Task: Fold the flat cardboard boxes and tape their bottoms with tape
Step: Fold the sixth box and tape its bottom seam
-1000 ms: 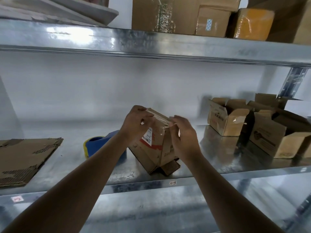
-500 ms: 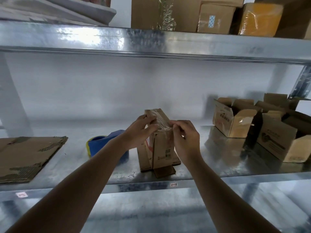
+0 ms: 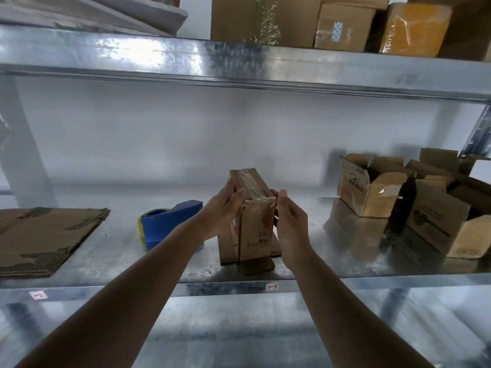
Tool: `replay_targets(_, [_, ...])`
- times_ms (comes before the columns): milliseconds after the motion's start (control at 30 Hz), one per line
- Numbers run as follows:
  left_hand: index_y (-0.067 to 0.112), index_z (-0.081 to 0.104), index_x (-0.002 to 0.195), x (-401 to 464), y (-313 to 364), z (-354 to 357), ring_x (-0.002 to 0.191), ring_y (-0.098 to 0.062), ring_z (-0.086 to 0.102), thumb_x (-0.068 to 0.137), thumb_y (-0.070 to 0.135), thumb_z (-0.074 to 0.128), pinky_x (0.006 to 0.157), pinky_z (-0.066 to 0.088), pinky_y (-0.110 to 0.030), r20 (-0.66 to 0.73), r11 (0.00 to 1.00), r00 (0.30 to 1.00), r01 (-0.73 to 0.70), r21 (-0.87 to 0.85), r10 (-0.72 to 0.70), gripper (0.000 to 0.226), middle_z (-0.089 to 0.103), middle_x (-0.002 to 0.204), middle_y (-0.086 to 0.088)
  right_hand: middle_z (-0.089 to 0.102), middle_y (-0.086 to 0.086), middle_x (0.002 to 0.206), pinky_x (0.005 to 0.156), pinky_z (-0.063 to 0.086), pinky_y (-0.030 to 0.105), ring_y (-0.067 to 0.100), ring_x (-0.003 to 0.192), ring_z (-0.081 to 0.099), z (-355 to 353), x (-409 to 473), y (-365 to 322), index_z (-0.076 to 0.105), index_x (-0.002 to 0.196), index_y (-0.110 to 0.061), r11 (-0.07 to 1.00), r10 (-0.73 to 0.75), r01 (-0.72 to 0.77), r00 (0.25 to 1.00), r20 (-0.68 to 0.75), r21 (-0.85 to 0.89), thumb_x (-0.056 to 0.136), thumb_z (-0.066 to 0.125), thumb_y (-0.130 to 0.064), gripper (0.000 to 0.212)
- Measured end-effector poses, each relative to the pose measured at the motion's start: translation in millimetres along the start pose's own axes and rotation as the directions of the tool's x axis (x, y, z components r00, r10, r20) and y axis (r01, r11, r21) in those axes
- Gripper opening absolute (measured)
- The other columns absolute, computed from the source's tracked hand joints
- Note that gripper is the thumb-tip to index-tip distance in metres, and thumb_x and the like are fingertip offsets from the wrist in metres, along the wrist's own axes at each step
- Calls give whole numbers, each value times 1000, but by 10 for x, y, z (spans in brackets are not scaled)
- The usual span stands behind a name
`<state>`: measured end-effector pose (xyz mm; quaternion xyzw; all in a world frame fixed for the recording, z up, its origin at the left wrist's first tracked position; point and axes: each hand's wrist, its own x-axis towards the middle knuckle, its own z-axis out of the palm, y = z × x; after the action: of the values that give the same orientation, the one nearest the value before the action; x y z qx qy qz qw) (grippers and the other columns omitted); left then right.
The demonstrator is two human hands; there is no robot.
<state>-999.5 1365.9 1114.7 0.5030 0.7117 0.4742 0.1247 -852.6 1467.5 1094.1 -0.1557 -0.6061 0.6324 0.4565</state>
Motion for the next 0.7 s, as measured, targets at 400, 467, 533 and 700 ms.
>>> replay_targets(400, [36,11,163,-75,10,56,139,-10,51,86,61,75,111,49,-34,84,998,995,-55,-2,55,103,47,154,11,75,-15,120,94,60,37,8,114,70,-228,-53,111,62,135,-41,962,-142,179,973,180,-206,93,73,-35,44])
replay_targets(467, [39,8,163,-74,-18,67,135,-8,55,77,60,84,110,50,-31,50,993,996,-82,86,78,116,48,153,13,74,-14,123,97,60,37,7,116,69,-241,-52,104,63,140,-32,956,-139,180,974,181,-232,94,73,-36,47])
replay_targets(533, [41,13,161,-69,-61,80,130,0,56,82,55,81,106,50,-24,27,994,997,-79,76,77,105,51,150,16,74,-14,123,97,60,41,7,115,70,-243,-27,116,65,139,-30,953,-135,168,981,141,-251,96,73,-36,44])
replay_targets(700, [50,20,152,-153,32,46,126,17,49,95,39,69,101,48,-13,100,996,993,-53,-74,60,76,47,145,25,75,-6,123,100,58,44,16,115,71,-303,1,136,62,139,-26,979,-90,117,982,164,-166,106,58,-23,34])
